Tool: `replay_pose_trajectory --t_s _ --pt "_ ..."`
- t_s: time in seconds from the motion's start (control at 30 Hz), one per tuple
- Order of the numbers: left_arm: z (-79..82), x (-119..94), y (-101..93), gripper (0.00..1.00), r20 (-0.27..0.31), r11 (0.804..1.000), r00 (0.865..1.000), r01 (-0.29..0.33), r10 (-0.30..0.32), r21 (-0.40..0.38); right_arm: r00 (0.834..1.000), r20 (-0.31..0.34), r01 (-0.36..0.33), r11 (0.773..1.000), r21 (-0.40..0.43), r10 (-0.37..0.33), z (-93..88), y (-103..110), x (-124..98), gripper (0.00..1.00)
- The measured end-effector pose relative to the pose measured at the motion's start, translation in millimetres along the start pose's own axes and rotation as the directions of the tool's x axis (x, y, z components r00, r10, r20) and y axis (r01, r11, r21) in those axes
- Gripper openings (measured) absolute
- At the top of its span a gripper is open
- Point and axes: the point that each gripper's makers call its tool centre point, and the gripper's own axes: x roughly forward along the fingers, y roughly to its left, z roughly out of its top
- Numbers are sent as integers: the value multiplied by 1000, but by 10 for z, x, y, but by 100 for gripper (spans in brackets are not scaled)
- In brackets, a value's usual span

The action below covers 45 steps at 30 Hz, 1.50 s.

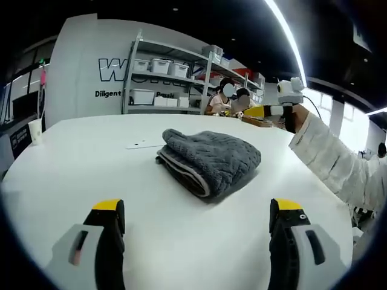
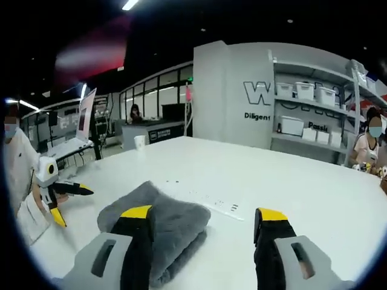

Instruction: Open the folded towel by lifting each exposed corner and separating the folded layers until the towel lies flat within the target outline without major curled edges

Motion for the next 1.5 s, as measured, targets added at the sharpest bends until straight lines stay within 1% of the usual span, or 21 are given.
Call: replay_pose_trajectory --t_s 0.13,0.17,0.3,0.33,0.43,0.5,0.87,1.17,1.23,1.3,1.4,1.43,1.5 --pt "0 1 4 98 0 1000 1000 -1 1 -1 1000 -16 -4 1000 22 4 -20 -7 116 53" --pt "-3 5 7 98 -1 1000 1000 -2 2 -1 1000 -27 -6 1000 16 6 -33 4 162 52" --pt "-6 7 7 98 -2 1000 1000 -3 3 -1 999 -33 -7 1000 12 7 -39 5 183 49" --pt "-16 13 5 98 -8 1000 1000 -4 5 3 998 -68 -11 1000 6 12 -86 5 285 49" --pt "-27 14 7 98 -14 1000 1000 -6 6 7 994 -108 -20 1000 22 22 -152 -11 418 47" --pt "-35 18 19 98 -17 1000 1000 -8 8 3 989 -144 -26 999 25 29 -227 -11 502 46" --pt "-79 47 38 99 -37 1000 999 -9 10 8 978 -203 -36 998 47 45 -358 -21 716 39" --pt "-65 31 48 99 -34 1000 999 -11 12 9 968 -240 -45 995 91 66 -506 -20 828 30" --pt "-68 31 48 99 -35 1000 999 -11 11 10 968 -234 -67 991 113 92 -508 34 837 24" --pt "-77 29 52 99 -39 1000 999 -13 14 12 968 -227 -82 990 112 106 -499 63 846 19" --pt "-79 28 59 99 -41 1000 999 -17 17 14 966 -232 -93 992 87 110 -516 118 840 10" --pt "-82 25 58 99 -41 1000 999 -17 18 14 966 -234 -98 993 65 111 -517 132 842 5" --pt "-85 24 54 98 -42 1000 999 -17 17 13 968 -226 -104 994 41 110 -503 147 837 2"
